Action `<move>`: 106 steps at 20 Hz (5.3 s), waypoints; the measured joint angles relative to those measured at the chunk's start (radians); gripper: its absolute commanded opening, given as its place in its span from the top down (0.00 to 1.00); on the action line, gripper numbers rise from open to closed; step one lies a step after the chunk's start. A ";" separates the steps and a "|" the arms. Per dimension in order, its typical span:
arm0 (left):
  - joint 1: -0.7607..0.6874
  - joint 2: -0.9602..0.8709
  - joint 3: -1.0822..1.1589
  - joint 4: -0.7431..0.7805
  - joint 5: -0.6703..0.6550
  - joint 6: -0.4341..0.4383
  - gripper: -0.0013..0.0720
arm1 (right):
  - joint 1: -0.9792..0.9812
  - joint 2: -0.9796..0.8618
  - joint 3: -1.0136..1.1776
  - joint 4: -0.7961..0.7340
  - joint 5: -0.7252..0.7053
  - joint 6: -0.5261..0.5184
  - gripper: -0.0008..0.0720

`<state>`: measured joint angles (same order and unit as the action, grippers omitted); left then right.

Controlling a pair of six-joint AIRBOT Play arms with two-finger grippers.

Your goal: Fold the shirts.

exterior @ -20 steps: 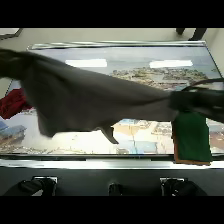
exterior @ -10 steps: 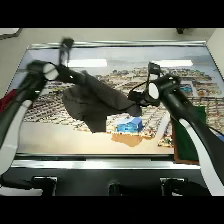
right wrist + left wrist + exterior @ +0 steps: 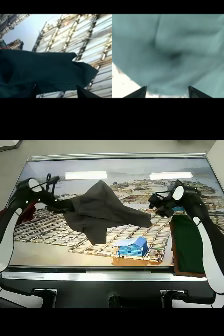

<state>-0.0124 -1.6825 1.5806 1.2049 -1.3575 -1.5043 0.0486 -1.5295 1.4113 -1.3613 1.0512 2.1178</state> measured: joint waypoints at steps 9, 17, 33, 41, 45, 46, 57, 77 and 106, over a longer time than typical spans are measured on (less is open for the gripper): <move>0.106 0.016 -0.319 -0.209 0.095 0.091 0.12 | -0.193 -0.031 0.007 0.184 0.151 -0.375 0.02; 0.076 -0.016 -0.346 -0.259 0.292 0.028 0.90 | -0.244 -0.145 -0.018 0.243 0.277 -0.568 0.03; 0.077 0.089 -0.283 -0.257 0.284 0.078 0.94 | -0.061 -0.201 0.018 0.388 0.142 -0.626 0.94; 0.084 0.513 0.329 -0.170 0.218 0.113 0.94 | -0.172 0.329 0.243 0.409 -0.064 -0.542 0.94; 0.085 0.739 0.441 -0.119 0.239 0.021 0.94 | -0.209 0.639 0.287 0.283 -0.097 -0.385 0.93; 0.085 0.785 0.434 -0.126 0.251 0.007 0.94 | -0.213 0.699 0.291 0.258 -0.092 -0.361 0.93; 0.085 0.856 0.275 -0.039 0.135 -0.008 0.94 | -0.223 0.825 0.282 0.021 0.291 -0.196 0.93; 0.050 0.107 -0.094 -0.163 0.454 0.193 0.24 | -0.153 0.001 -0.168 0.588 -0.421 -0.422 0.30; 0.317 0.101 -0.564 -0.347 0.311 0.204 0.93 | -0.256 -0.008 -0.309 0.458 0.129 -0.660 0.17</move>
<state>0.3046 -1.5814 1.0168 0.8581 -1.0462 -1.3006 -0.2073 -1.5375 1.1019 -0.9035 1.1801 1.4574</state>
